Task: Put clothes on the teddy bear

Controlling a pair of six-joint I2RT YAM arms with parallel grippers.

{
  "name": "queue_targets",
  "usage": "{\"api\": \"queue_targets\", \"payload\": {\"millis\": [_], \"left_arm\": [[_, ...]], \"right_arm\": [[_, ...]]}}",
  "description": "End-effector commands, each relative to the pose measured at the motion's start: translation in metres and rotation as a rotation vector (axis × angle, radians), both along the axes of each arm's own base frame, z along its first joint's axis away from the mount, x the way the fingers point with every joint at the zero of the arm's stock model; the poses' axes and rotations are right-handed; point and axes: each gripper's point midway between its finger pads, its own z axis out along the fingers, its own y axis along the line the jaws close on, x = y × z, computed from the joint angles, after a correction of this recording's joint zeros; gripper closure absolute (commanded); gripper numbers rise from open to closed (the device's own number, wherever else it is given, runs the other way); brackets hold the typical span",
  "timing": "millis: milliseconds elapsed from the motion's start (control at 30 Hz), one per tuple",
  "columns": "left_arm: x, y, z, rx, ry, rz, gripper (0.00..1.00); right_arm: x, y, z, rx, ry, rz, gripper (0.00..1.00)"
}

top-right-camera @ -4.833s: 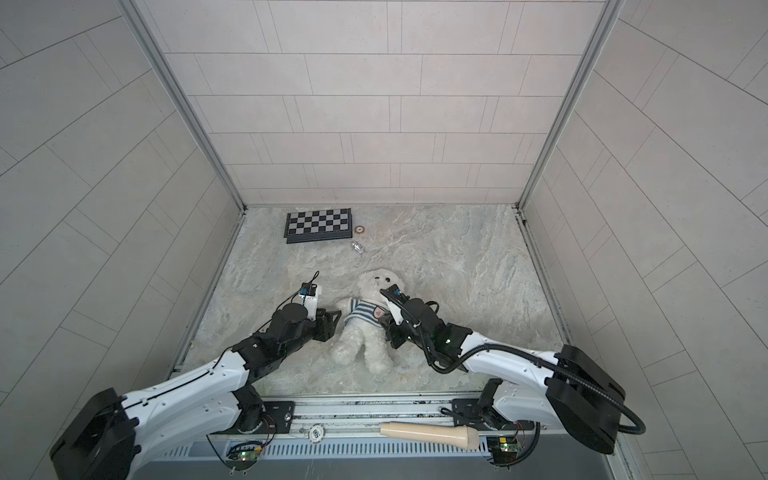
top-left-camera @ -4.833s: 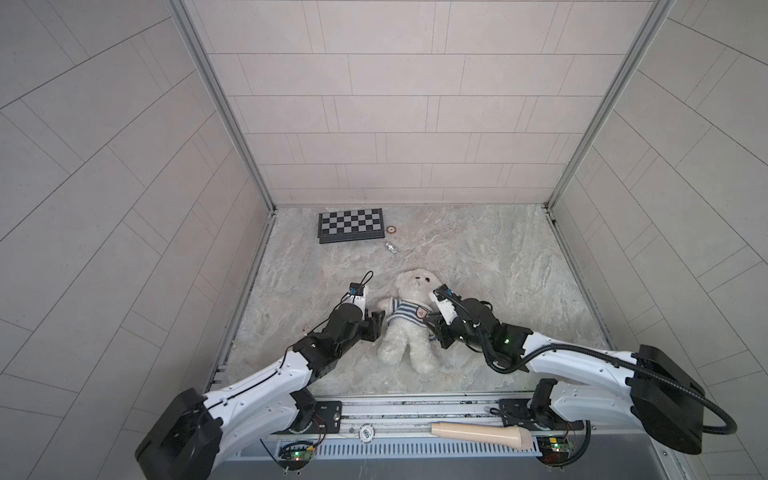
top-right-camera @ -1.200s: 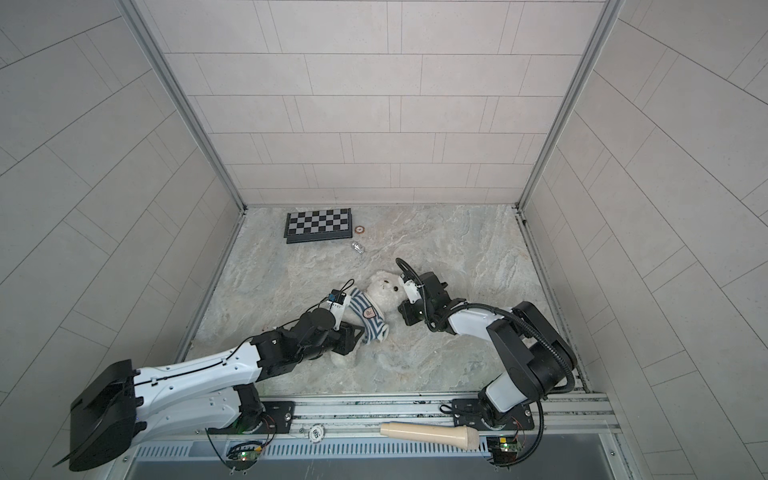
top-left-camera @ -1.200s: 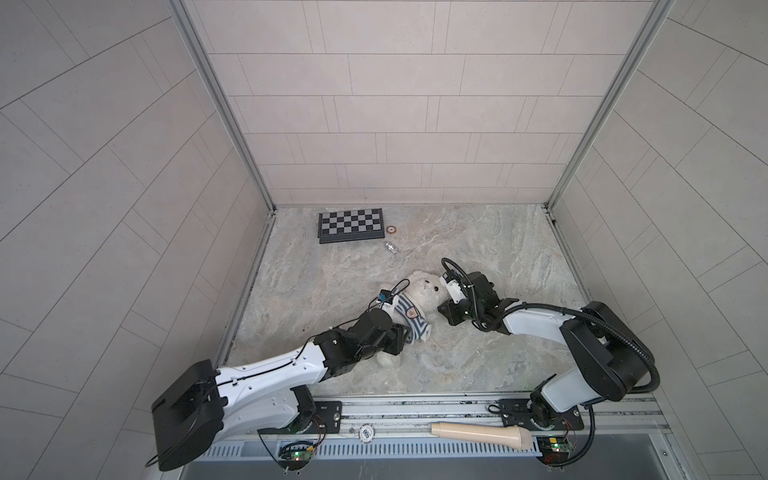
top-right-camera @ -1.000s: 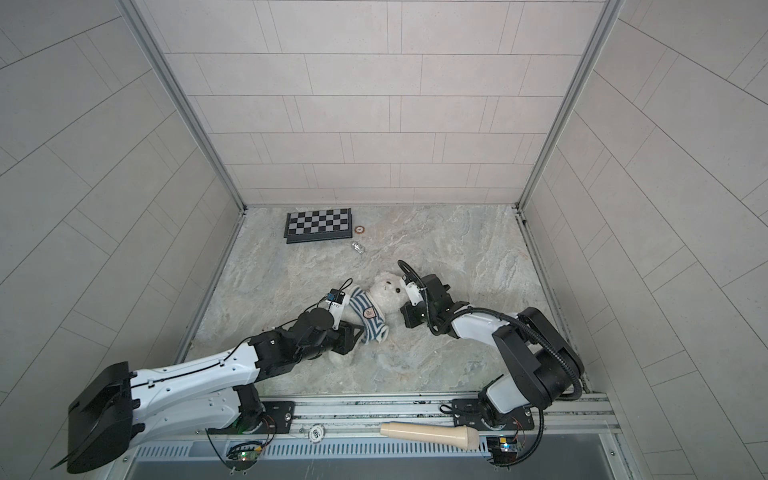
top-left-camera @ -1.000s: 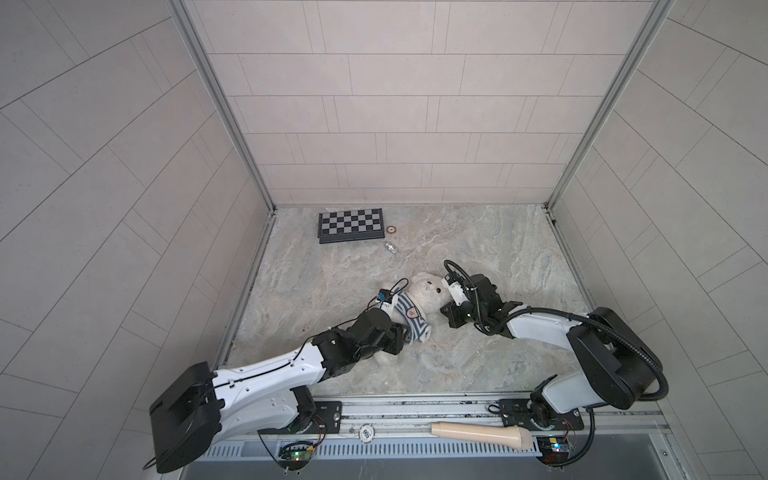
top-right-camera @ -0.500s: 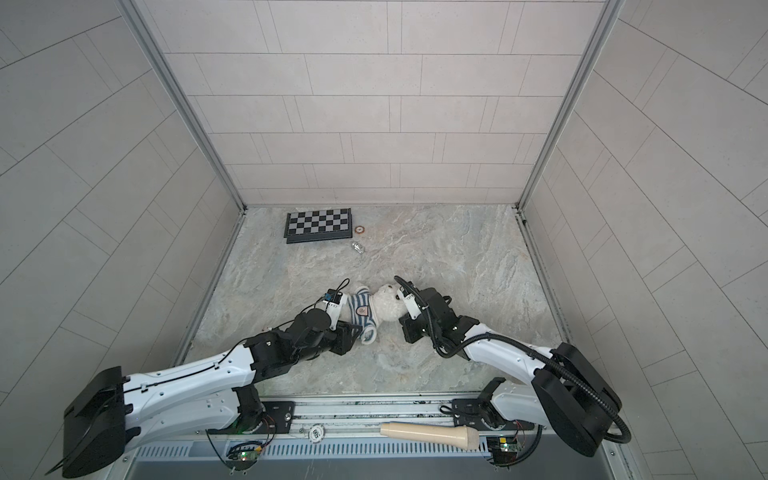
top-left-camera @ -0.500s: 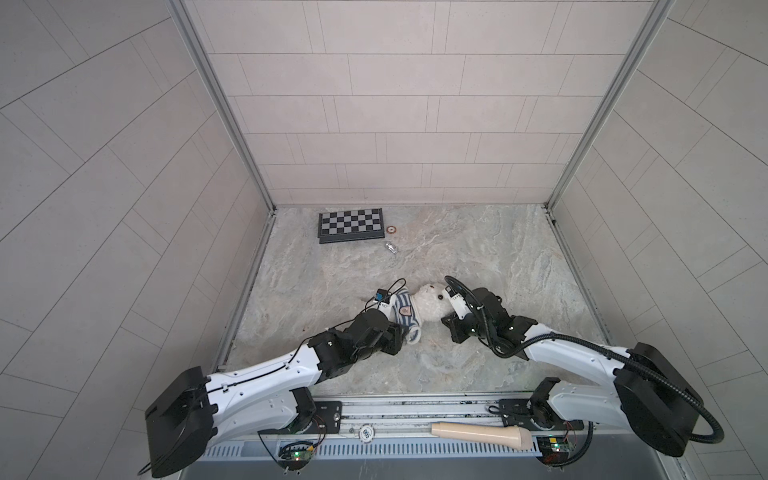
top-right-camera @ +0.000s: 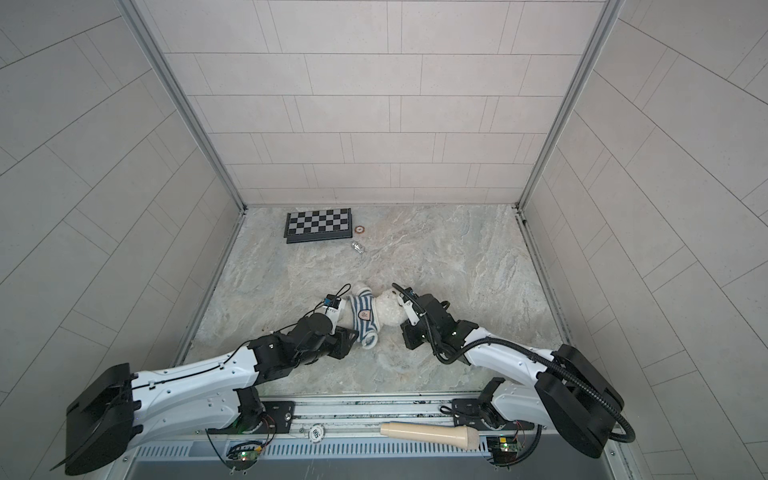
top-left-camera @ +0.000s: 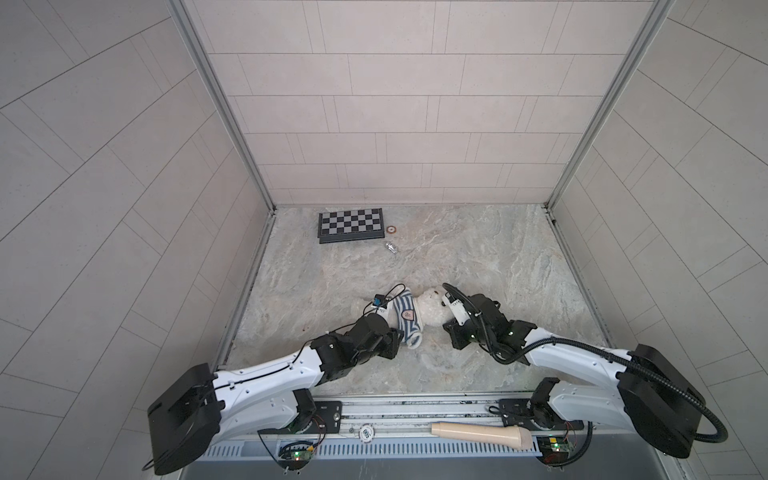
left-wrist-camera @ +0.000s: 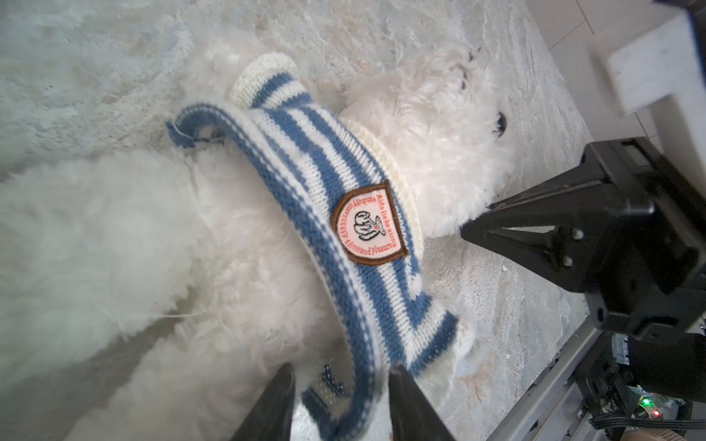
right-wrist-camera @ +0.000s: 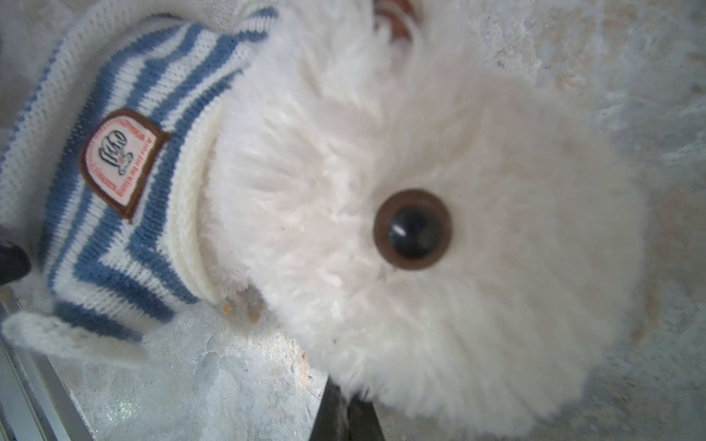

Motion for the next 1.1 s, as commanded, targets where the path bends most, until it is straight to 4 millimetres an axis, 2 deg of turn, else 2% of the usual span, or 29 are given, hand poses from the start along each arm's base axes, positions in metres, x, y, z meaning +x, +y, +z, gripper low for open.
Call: {"api": "queue_targets", "payload": {"millis": [0, 33, 233, 467, 700, 1067], "left_arm": [[0.005, -0.012, 0.009, -0.027, -0.013, -0.014, 0.62], [0.005, -0.011, 0.008, -0.024, -0.015, -0.010, 0.65], [0.008, -0.005, 0.011, -0.016, -0.036, 0.011, 1.00], [0.014, 0.009, 0.011, -0.001, -0.057, 0.051, 1.00], [0.021, 0.033, 0.002, 0.023, -0.051, 0.101, 1.00], [0.025, 0.059, -0.015, 0.105, -0.040, 0.147, 1.00]], "right_arm": [[0.003, 0.001, 0.009, 0.013, -0.022, -0.018, 1.00], [0.002, 0.000, 0.009, 0.011, -0.021, -0.019, 1.00], [0.002, -0.003, 0.013, 0.003, -0.032, -0.023, 1.00], [0.000, -0.010, 0.015, -0.012, -0.046, -0.035, 1.00], [0.001, -0.021, 0.023, -0.005, -0.118, -0.065, 1.00], [0.003, -0.029, 0.018, -0.034, -0.110, -0.086, 1.00]]}}
